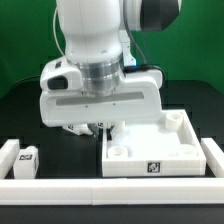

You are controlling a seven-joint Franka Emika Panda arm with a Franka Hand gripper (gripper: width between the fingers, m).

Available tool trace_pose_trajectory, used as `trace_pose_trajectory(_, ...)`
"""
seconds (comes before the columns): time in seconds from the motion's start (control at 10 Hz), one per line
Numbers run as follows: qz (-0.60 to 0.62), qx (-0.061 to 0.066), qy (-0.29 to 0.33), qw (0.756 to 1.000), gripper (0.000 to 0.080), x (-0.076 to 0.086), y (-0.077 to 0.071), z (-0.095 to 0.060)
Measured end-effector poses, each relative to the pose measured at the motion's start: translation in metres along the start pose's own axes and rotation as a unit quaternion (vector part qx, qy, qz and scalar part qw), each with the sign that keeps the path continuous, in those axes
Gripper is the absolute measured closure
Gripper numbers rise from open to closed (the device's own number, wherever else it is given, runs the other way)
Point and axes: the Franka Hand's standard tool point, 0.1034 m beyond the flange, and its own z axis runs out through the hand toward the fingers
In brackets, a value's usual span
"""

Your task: Assemble one leg

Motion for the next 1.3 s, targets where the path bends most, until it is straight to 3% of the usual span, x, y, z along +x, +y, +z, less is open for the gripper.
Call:
trace_pose_trajectory(0.2, 0.011, -0.009, 0.013, 1.0, 0.0745, 0.009, -0.011, 0.015)
trace_pose_trajectory(0.5, 0.011, -0.009, 0.028, 1.0, 0.0745, 0.016, -0.022, 0.015)
trace_pose_trajectory(1.2, 0.011, -0.015, 0.035, 0.999, 0.0745, 0.022, -0.022, 0.014)
trace_pose_trajectory(1.3, 0.011, -0.015, 0.035, 0.999, 0.0528, 0.022, -0.022, 0.014)
